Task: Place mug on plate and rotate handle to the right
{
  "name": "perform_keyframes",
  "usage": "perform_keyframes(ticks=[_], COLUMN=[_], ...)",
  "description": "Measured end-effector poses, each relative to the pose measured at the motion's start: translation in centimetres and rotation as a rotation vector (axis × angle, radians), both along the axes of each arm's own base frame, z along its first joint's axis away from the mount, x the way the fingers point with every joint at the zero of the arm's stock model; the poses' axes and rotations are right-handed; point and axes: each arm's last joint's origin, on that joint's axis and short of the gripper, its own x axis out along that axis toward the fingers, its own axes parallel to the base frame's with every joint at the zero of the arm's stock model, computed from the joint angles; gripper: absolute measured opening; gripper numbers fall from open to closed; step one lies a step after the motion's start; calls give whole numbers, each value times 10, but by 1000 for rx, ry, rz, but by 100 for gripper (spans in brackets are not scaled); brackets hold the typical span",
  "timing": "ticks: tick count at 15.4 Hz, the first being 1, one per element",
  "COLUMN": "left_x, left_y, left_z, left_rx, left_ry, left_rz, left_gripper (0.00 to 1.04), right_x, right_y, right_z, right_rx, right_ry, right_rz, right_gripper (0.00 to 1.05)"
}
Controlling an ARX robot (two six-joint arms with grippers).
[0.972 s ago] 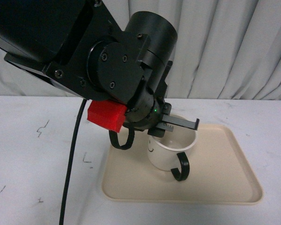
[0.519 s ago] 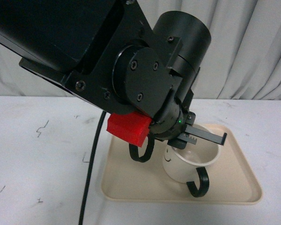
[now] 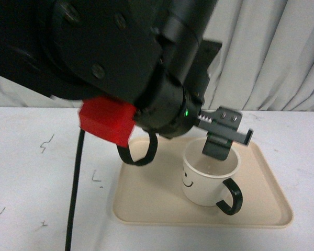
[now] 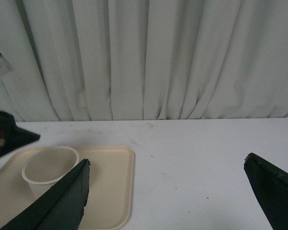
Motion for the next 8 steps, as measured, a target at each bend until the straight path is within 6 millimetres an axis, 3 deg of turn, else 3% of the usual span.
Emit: perform_keyframes(ticks=[2,4,5,6,7,8], left_x=[-21,-63,-77,-89,-97,-108], left_y=[19,54,64,86,118,142], left_z=[48,108,127,113,76,54], left_rx=[-174,-324,-347,-319,-214,-176], left_ry=[-187,-573,-693,-694,-634,-598], left_rz=[-146,-261,-6,230,430,489], left_gripper=[100,97,86,73,59,44], right_x=[0,0,0,0,0,0], right_y=[0,0,0,0,0,0], right_z=[0,0,0,0,0,0], right_rx=[0,0,0,0,0,0], right_ry=[0,0,-1,0,0,0], right_rz=[0,0,1,0,0,0], right_gripper=[98,98,98,98,98,98])
